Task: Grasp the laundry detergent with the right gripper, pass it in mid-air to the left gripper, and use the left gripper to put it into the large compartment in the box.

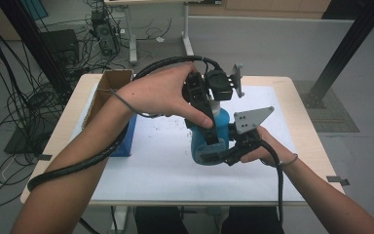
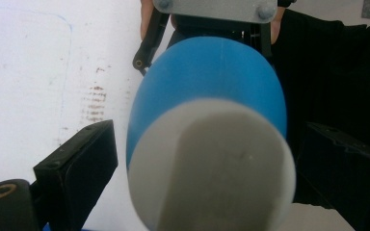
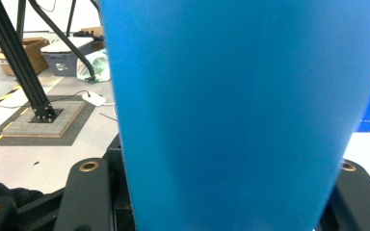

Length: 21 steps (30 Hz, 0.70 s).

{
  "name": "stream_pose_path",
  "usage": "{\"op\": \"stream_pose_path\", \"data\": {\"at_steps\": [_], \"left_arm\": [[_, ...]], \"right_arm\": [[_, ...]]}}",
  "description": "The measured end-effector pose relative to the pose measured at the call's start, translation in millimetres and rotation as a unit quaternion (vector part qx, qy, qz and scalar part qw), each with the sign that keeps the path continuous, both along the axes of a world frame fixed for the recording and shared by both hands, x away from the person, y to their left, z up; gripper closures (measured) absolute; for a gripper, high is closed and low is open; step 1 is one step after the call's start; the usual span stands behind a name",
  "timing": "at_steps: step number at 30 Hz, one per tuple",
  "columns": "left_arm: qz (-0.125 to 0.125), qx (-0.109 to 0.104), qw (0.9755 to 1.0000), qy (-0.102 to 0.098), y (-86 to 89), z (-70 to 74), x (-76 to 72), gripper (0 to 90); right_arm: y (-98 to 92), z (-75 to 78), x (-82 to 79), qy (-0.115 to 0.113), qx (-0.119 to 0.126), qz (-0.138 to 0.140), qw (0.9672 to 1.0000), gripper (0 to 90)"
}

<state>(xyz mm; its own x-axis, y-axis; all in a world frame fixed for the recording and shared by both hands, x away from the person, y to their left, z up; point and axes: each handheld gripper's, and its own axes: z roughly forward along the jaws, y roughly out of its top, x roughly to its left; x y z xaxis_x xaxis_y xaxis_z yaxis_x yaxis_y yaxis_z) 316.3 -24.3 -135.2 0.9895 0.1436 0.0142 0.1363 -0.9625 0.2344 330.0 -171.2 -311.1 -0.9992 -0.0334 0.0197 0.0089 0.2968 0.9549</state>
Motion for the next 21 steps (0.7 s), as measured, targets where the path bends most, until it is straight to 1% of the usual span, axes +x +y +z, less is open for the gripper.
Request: {"op": "stream_pose_path", "data": {"at_steps": [10, 21], "left_arm": [[-0.002, 0.003, 1.0000, -0.001, -4.9, 0.1, -0.8, 7.5], [0.000, 0.005, 1.0000, -0.001, -3.3, 0.3, 0.4, 7.6]], "right_arm": [[2.8, 0.3, 0.9, -0.003, 0.001, 0.003, 1.0000, 40.1], [2.8, -0.3, 2.0, -0.003, -0.002, 0.004, 1.0000, 40.1]]}}
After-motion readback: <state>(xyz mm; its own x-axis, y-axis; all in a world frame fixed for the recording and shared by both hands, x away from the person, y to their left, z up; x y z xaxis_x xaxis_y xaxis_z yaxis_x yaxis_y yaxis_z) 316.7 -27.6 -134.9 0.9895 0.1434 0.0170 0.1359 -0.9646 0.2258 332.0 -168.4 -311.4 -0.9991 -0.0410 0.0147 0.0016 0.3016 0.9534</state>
